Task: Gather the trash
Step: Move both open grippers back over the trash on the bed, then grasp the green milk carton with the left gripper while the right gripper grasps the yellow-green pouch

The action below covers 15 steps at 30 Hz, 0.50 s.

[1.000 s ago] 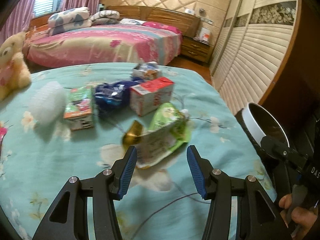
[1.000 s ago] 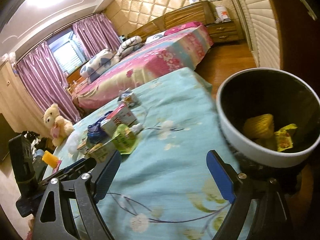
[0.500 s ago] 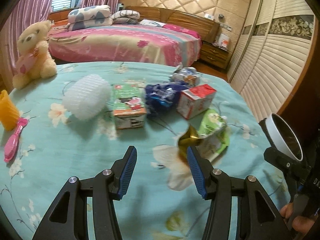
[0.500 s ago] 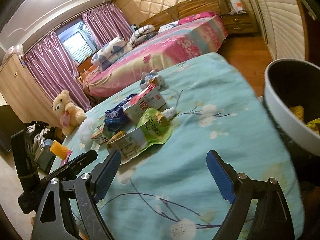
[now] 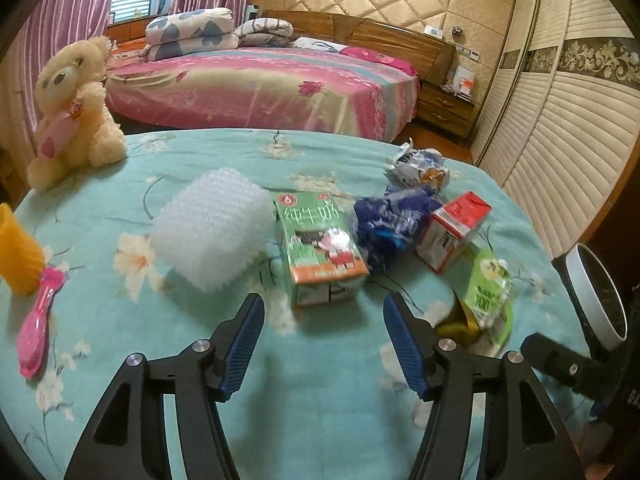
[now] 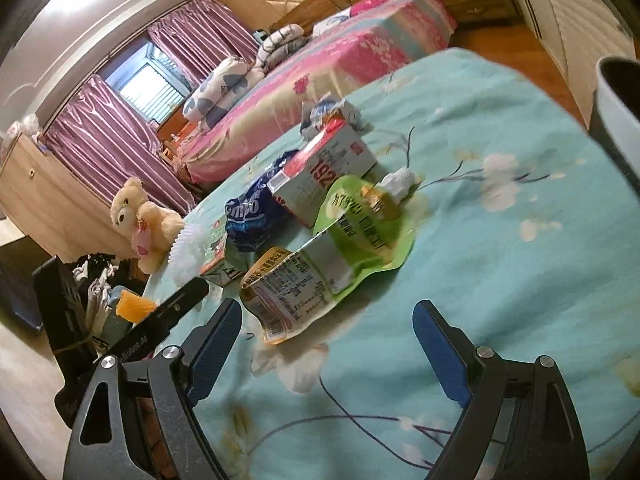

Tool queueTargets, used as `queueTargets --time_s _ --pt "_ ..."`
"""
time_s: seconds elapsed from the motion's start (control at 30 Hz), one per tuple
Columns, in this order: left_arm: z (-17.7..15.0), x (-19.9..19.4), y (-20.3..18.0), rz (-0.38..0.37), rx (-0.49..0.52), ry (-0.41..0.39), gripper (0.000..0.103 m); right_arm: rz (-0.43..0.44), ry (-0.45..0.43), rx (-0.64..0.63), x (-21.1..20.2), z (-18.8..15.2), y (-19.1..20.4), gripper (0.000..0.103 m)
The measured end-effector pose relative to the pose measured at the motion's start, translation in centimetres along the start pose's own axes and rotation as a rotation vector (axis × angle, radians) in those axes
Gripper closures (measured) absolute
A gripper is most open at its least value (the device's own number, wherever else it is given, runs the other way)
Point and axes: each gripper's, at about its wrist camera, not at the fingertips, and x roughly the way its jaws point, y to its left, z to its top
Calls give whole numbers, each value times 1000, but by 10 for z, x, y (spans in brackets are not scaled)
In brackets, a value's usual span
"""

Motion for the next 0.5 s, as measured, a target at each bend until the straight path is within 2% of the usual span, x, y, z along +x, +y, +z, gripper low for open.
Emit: queueTargets --time_s 0.3,0.4,0.43,0.5 --pt "18 38 -2 36 24 23 38 -18 -10 43 17 12 7 13" --pt "22 44 -5 50 47 19 38 -28 -16 62 21 19 5 16" --pt "22 46 -6 56 55 21 41 -30 -18 66 22 21 4 21" --pt "21 49 -7 55 63 26 45 -38 -17 76 24 24 1 36"
